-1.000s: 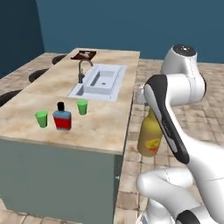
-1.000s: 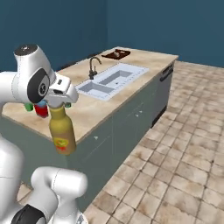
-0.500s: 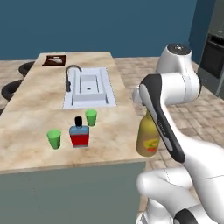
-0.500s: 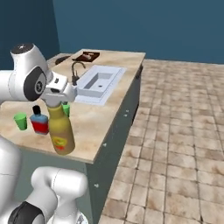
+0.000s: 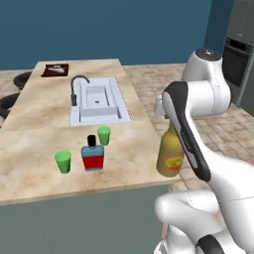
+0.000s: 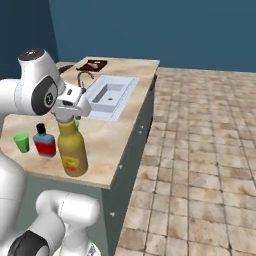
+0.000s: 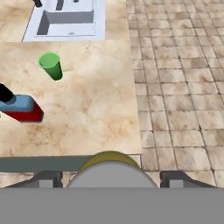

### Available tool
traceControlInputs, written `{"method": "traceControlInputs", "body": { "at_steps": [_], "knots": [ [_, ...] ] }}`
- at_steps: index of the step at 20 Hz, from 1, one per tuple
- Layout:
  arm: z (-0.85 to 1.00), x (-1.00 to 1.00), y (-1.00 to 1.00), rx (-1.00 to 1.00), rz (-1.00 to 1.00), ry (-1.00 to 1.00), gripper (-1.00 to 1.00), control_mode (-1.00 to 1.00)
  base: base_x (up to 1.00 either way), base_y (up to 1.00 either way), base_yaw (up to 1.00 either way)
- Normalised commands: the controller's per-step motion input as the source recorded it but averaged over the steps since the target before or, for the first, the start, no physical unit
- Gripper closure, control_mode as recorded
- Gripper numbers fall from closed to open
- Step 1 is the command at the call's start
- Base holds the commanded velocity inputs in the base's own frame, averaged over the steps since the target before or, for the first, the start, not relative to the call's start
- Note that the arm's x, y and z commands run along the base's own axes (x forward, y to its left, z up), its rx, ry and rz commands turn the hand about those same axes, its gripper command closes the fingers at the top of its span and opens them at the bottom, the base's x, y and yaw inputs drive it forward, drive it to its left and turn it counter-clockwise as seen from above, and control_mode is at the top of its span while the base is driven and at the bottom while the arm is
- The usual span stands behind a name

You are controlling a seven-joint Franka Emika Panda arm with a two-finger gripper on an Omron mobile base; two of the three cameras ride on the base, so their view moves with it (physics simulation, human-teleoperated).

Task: Place the drinks on the dining counter in a tight cluster.

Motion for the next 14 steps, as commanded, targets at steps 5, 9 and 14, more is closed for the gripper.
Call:
{"method": "traceControlInputs", "body": {
  "at_steps": [5,9,14],
  "knots": [
    [0.0,0.0,0.0,0.0,0.0,0.0,1.0,1.0,0.02,0.74,-0.2],
    [0.0,0.0,0.0,0.0,0.0,0.0,1.0,1.0,0.05,0.63,-0.18],
    [0.0,0.0,0.0,0.0,0.0,0.0,1.0,1.0,0.72,-0.14,-0.03]
  ]
}}
